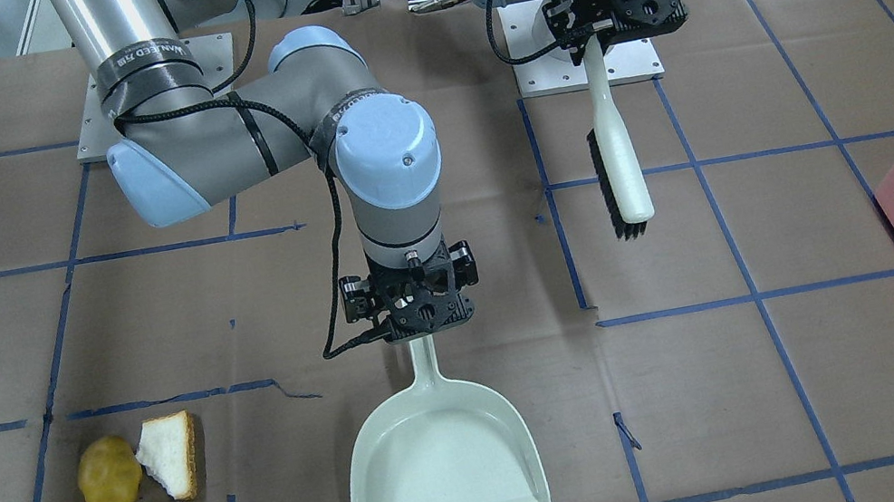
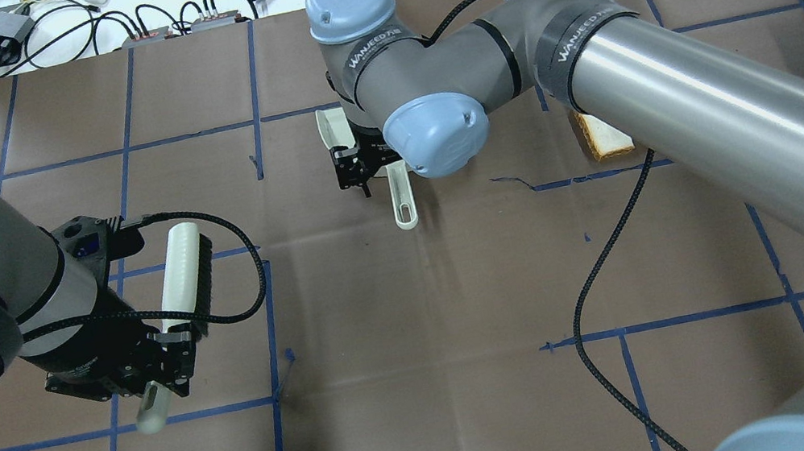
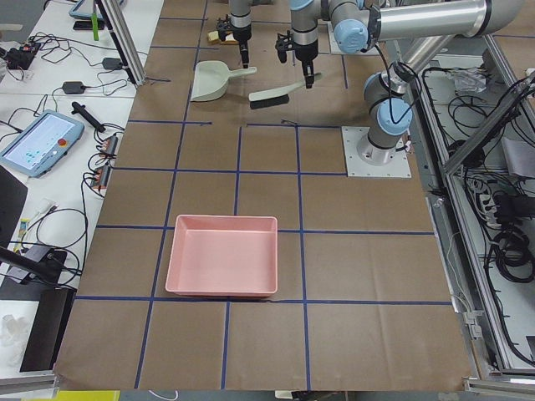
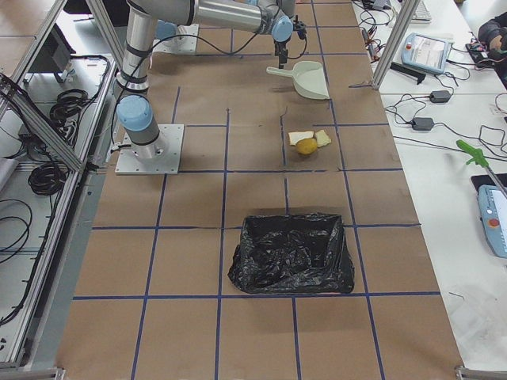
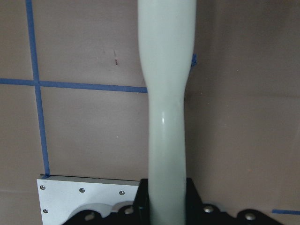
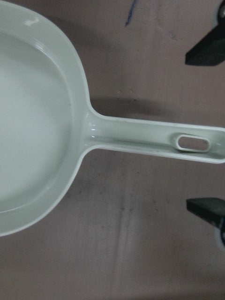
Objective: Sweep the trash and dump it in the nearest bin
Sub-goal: 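Grasp the white dustpan handle with the right gripper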
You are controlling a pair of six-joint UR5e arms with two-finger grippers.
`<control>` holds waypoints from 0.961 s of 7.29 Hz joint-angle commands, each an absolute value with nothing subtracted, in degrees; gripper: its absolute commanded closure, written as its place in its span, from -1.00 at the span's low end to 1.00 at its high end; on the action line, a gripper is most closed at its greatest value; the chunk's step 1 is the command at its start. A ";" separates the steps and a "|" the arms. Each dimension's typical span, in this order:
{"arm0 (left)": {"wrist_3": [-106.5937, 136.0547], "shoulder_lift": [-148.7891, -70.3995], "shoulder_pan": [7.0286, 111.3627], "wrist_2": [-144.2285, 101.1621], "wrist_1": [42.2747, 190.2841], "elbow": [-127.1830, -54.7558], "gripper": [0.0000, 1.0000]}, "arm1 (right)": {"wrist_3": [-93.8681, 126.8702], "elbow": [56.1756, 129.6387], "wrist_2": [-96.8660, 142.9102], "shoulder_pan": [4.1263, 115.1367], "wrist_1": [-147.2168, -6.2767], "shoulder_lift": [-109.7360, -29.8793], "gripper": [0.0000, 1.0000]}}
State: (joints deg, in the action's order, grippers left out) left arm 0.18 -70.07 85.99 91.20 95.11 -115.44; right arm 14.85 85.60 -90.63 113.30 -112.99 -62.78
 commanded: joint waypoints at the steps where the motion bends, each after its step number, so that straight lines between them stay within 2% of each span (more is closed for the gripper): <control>1: 0.18 -70.22 85.96 91.14 94.83 -115.49 0.91 | 15.38 85.26 -92.29 113.20 -116.62 -60.66 -1.00; 3: 0.18 -72.06 85.96 91.23 93.69 -115.14 0.91 | 15.38 85.25 -92.37 113.20 -121.45 -57.93 -1.00; 7: 0.26 -72.69 86.04 91.06 93.34 -115.40 0.91 | 18.52 85.43 -92.20 113.47 -121.29 -55.46 -1.00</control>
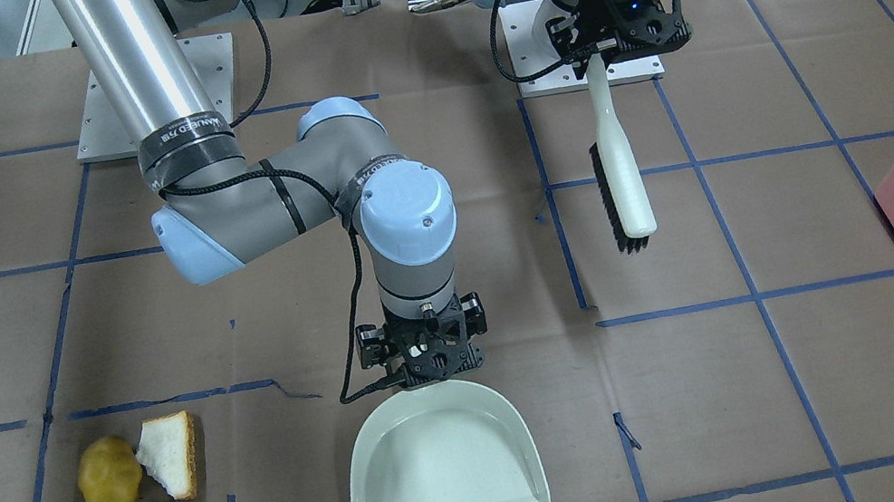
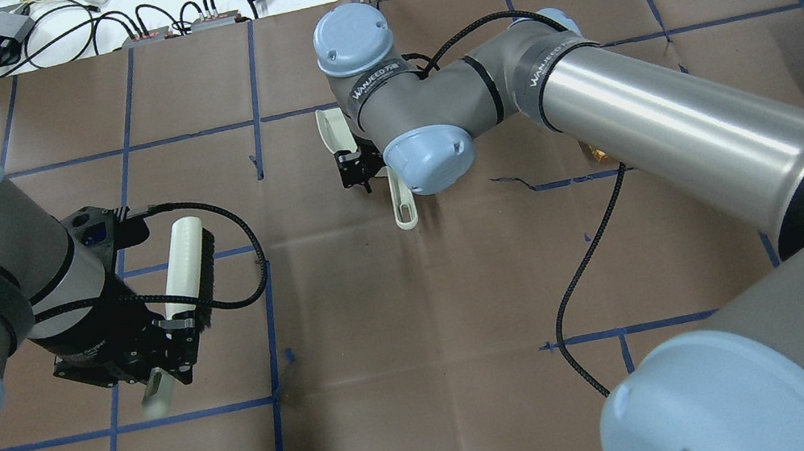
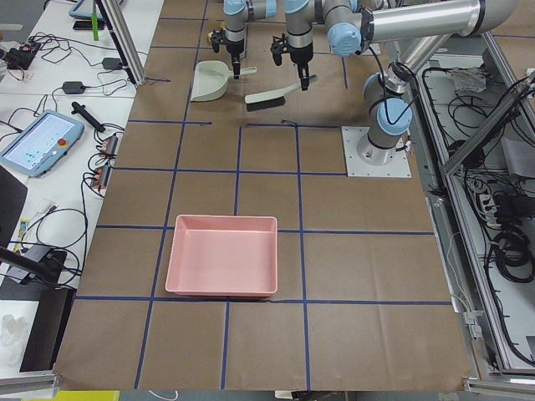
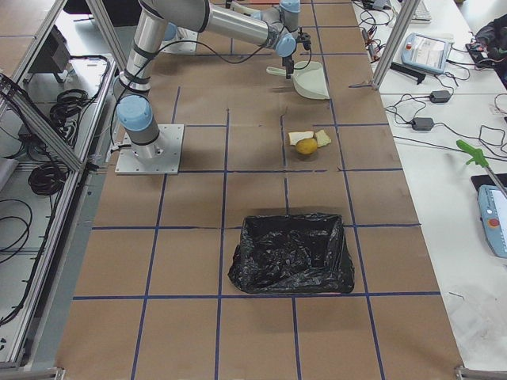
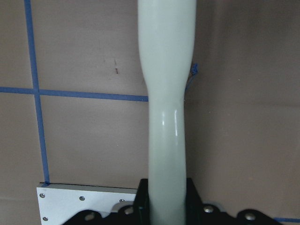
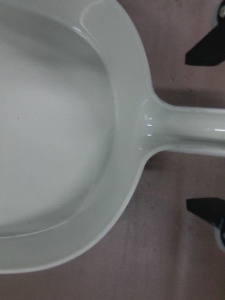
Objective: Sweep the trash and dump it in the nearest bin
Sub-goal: 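Grasp the white dustpan handle with the right gripper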
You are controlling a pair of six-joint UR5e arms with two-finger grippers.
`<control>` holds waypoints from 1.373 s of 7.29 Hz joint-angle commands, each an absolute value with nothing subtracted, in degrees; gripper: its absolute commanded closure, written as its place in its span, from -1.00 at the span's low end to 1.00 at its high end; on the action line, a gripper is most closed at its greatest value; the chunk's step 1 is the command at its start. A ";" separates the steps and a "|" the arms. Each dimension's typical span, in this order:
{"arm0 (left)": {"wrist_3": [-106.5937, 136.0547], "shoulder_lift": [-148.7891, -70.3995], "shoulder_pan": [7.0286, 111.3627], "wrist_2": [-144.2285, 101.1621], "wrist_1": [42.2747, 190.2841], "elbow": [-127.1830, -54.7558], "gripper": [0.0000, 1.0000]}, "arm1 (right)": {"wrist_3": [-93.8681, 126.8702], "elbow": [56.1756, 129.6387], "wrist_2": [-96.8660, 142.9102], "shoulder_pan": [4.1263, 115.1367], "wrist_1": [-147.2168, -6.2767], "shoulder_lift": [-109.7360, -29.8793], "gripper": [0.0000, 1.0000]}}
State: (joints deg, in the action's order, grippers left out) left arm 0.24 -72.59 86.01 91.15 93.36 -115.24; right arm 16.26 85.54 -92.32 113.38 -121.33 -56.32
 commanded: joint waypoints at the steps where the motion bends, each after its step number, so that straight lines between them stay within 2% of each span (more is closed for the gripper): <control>1: 0.26 -72.60 86.04 91.05 93.43 -115.57 0.91 | 18.63 85.34 -92.02 113.29 -121.20 -55.55 -1.00; 7: 0.35 -72.25 86.04 91.14 93.52 -115.84 0.91 | 21.01 85.43 -89.65 112.50 -120.32 -56.25 -1.00; 8: 0.26 -72.16 86.04 91.23 93.43 -115.93 0.91 | 21.01 85.43 -89.65 112.50 -120.24 -56.34 -0.94; 10: 0.26 -71.98 86.04 91.23 93.43 -116.02 0.91 | 21.01 85.43 -89.74 112.50 -119.89 -56.43 -0.07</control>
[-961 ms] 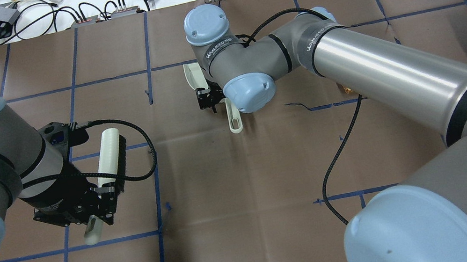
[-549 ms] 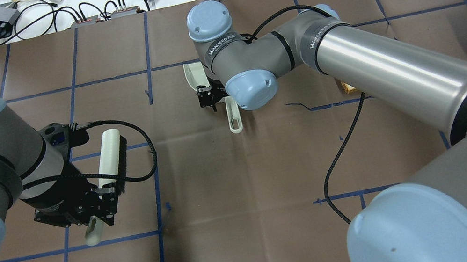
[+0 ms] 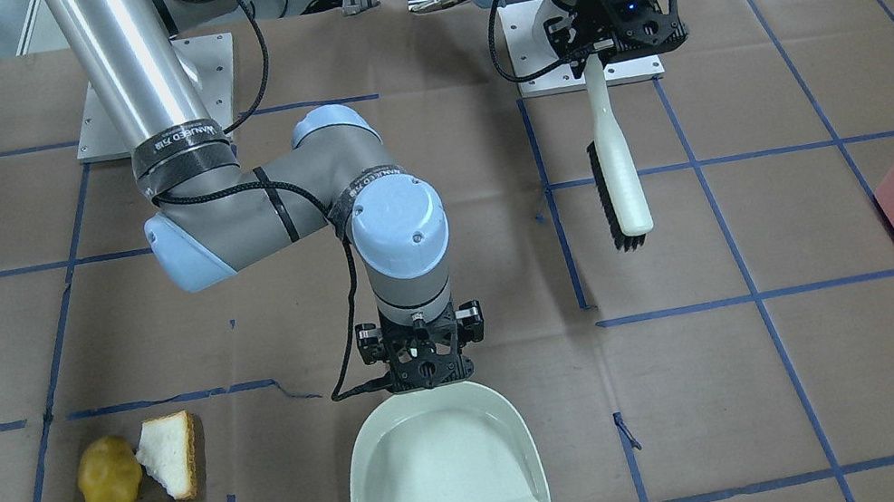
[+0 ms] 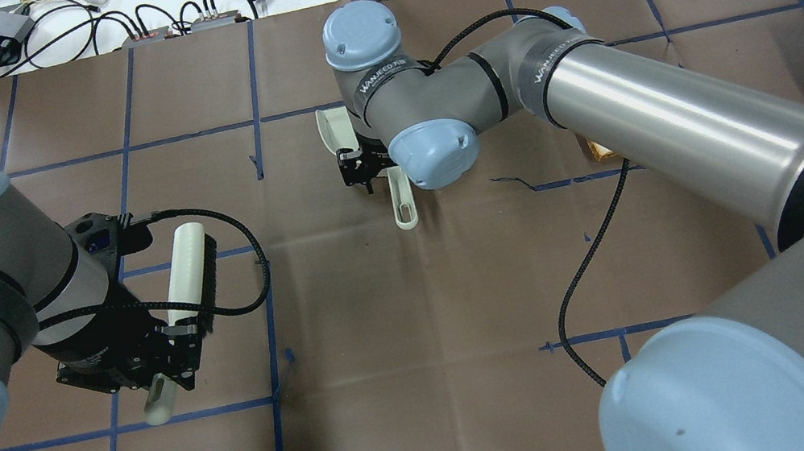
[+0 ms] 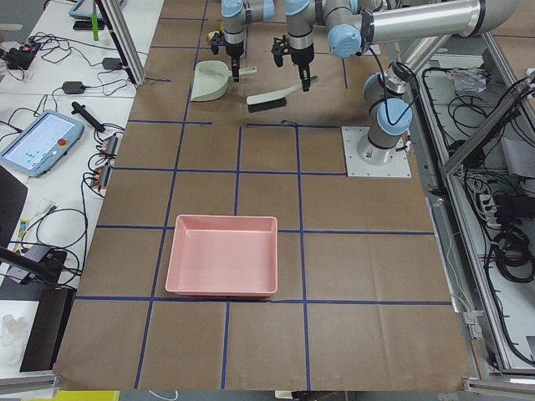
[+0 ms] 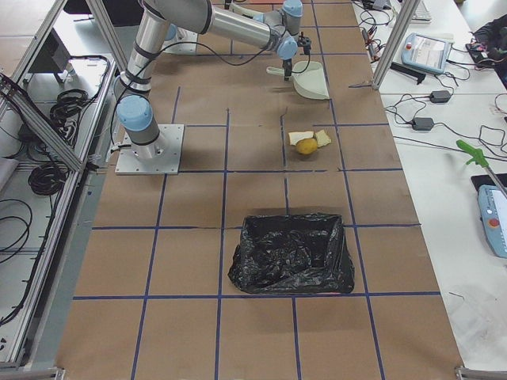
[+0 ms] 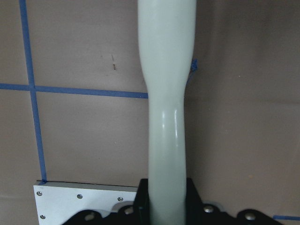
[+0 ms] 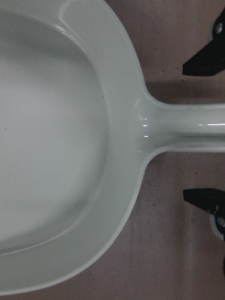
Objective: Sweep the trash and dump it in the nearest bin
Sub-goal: 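Lift and carry the dustpan with the right gripper beyond the bread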
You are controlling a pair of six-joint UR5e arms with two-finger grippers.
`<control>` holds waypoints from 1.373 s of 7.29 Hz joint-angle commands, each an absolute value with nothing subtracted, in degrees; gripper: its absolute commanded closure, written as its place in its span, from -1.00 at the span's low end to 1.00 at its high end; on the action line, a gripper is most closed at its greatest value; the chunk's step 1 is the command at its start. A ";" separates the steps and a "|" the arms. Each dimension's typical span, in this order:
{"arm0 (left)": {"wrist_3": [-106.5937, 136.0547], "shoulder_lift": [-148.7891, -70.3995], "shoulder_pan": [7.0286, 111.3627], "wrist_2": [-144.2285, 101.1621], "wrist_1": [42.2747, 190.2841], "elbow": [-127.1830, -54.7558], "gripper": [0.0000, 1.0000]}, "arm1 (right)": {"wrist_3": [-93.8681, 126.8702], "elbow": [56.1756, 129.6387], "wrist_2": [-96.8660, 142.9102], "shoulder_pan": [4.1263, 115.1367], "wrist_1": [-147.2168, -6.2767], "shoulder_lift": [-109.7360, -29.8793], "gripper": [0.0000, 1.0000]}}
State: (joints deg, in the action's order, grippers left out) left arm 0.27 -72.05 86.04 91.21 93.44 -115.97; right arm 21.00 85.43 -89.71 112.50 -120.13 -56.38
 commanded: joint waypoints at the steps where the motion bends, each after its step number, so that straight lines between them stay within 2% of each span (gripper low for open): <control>1: 0.26 -72.07 86.13 91.23 93.43 -116.10 0.91 | 20.92 85.26 -90.08 112.50 -118.14 -56.51 0.35; 3: 0.26 -72.07 86.13 91.23 93.51 -116.10 0.91 | 21.00 85.17 -90.09 112.41 -117.86 -57.12 0.86; 4: 0.26 -71.98 86.13 91.14 93.52 -116.10 0.91 | 21.01 85.17 -90.17 112.33 -117.86 -58.09 0.94; 7: 0.26 -71.98 86.13 91.23 93.52 -116.19 0.92 | 21.09 83.60 -90.44 112.32 -115.34 -60.37 0.94; 10: 0.26 -72.25 86.13 91.14 93.78 -116.28 0.99 | 20.66 76.58 -90.79 110.75 -104.72 -62.22 0.94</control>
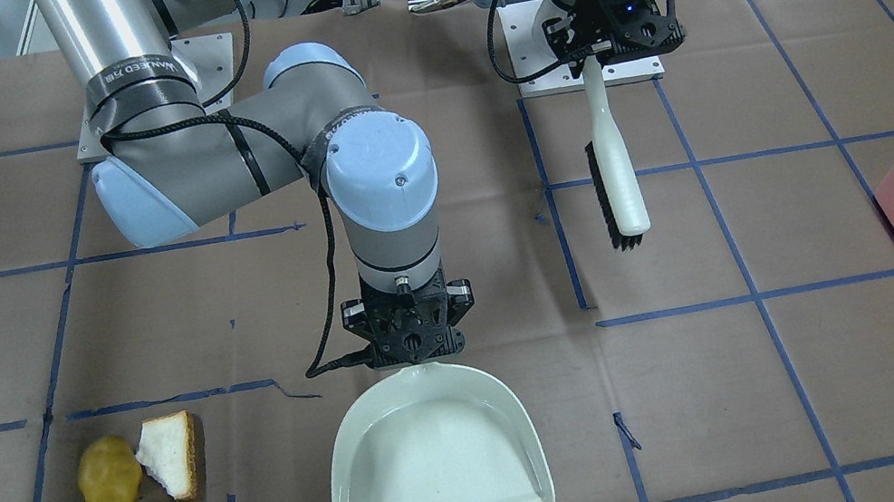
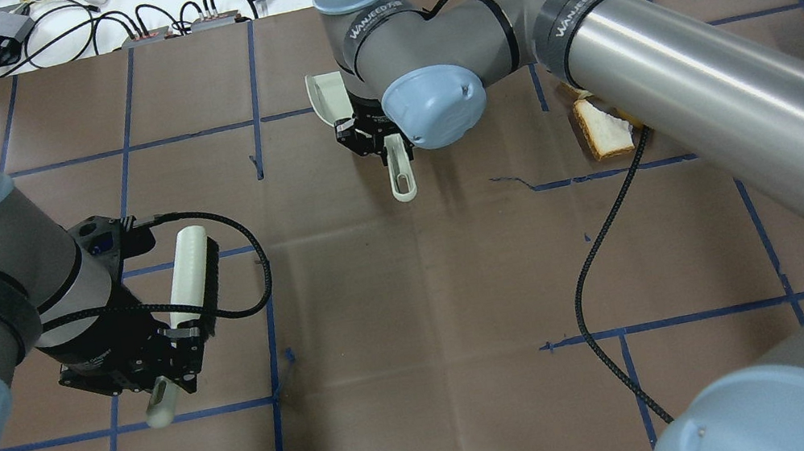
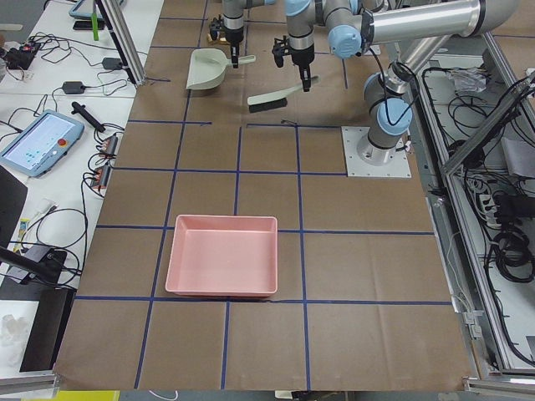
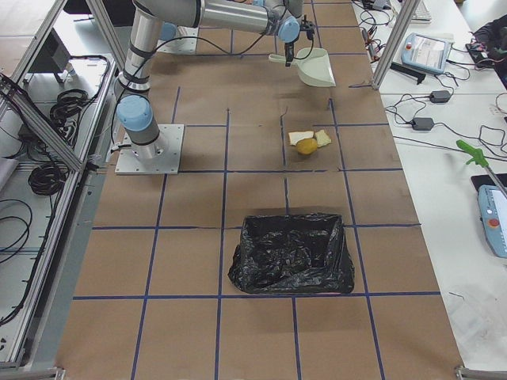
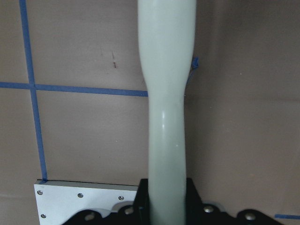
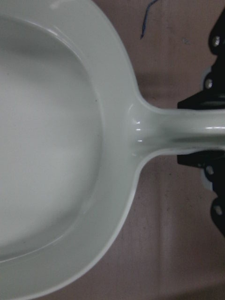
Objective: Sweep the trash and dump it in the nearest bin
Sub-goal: 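Lift and carry the dustpan with the right gripper beyond the bread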
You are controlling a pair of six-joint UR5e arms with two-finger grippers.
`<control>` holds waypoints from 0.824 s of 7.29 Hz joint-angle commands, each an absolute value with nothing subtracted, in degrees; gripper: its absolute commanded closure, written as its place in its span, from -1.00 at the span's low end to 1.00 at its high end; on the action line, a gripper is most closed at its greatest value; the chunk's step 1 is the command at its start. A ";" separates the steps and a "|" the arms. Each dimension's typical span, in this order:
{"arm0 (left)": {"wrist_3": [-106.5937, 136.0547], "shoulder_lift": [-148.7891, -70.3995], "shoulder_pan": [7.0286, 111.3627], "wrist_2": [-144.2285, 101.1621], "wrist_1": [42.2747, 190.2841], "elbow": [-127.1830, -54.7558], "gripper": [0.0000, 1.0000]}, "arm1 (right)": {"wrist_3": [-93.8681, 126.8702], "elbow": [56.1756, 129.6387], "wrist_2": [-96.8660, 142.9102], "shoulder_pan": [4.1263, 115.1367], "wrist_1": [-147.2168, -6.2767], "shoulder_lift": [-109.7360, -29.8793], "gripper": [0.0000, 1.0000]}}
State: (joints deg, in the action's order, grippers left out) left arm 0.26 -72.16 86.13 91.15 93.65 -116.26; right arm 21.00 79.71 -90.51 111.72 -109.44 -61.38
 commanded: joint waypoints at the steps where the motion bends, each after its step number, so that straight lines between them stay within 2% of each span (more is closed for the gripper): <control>1: 0.26 -72.25 86.13 91.06 93.52 -116.28 0.99 | 20.05 74.81 -90.79 109.00 -101.28 -62.75 0.94; 3: 0.26 -72.42 86.13 91.05 93.52 -116.37 0.99 | 15.59 75.23 -91.57 106.19 -99.07 -64.85 0.94; 6: 0.96 -72.25 86.31 90.53 93.51 -116.37 0.99 | -3.97 75.85 -94.31 98.11 -93.96 -68.81 0.95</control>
